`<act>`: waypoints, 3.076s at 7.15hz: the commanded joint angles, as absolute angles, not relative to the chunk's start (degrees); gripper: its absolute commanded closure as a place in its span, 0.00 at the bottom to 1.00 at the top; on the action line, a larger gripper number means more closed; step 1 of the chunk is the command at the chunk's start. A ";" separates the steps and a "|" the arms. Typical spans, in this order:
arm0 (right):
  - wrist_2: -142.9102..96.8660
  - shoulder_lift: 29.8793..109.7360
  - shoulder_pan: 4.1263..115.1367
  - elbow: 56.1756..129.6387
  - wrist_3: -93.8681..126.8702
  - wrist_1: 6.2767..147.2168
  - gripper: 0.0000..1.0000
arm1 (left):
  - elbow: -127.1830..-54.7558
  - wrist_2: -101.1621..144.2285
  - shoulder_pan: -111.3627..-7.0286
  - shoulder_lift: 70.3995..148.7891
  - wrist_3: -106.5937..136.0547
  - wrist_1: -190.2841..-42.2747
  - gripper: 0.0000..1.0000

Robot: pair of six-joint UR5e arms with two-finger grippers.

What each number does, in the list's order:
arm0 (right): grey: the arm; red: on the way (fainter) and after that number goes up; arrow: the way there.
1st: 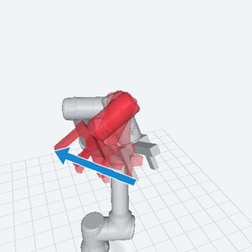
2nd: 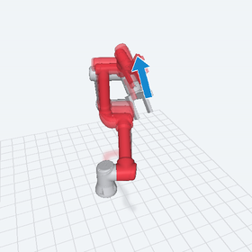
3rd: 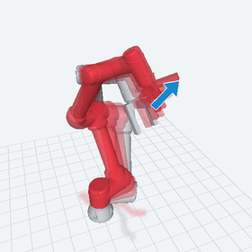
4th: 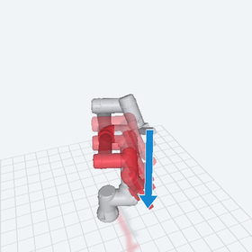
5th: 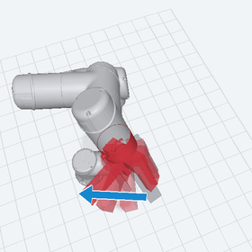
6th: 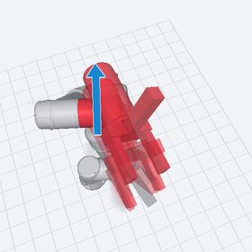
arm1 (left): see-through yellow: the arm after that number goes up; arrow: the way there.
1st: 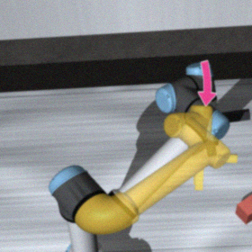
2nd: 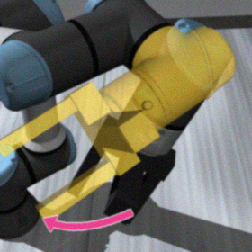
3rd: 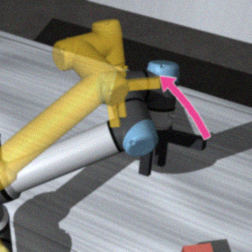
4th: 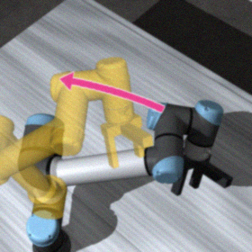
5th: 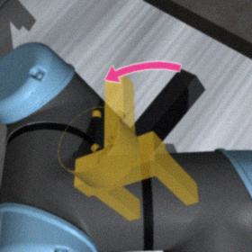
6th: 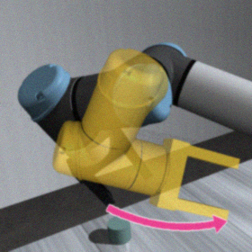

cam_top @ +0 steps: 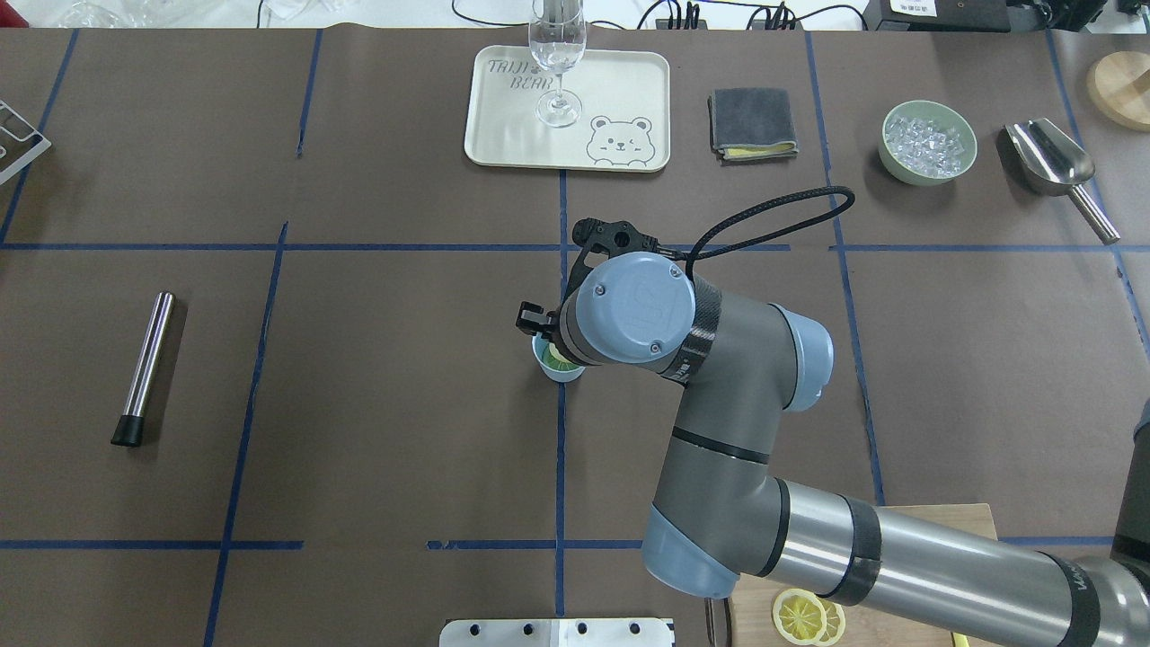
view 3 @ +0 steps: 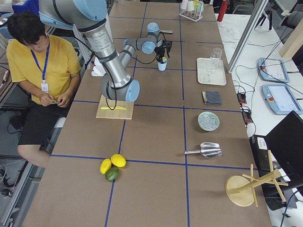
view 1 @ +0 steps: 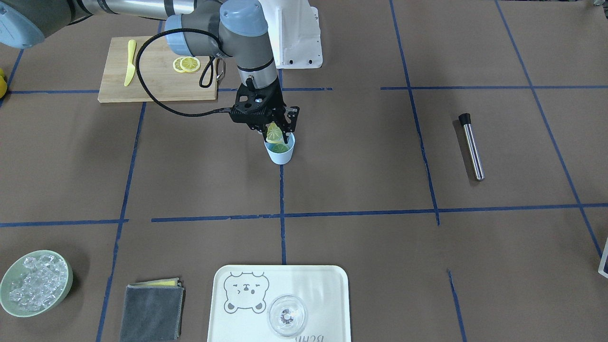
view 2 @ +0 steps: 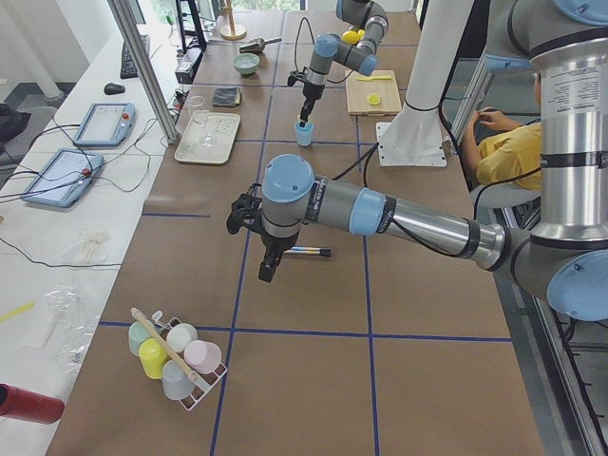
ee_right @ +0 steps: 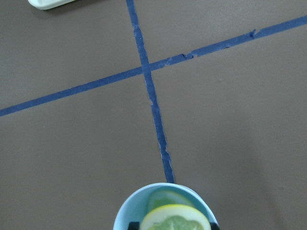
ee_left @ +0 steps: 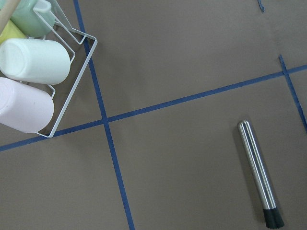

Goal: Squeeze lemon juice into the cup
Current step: 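Open the right gripper to drop the lemon slice into the cup, then retract the right arm while the left arm reaches toward the steel muddler, then grasp the steel muddler upright with the left gripper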

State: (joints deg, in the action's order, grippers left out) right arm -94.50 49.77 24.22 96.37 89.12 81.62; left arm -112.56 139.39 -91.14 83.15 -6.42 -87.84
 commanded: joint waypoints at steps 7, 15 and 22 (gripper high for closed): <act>-113.74 62.27 39.32 113.09 86.33 82.09 0.01 | -108.72 142.65 -77.94 83.50 9.50 -100.92 0.00; -130.78 84.55 61.26 114.44 47.02 81.39 0.01 | -101.61 124.74 -50.36 85.52 50.54 -125.51 0.06; -131.04 85.96 61.17 115.49 47.72 81.30 0.01 | -92.11 122.52 -49.83 93.51 50.01 -119.71 0.22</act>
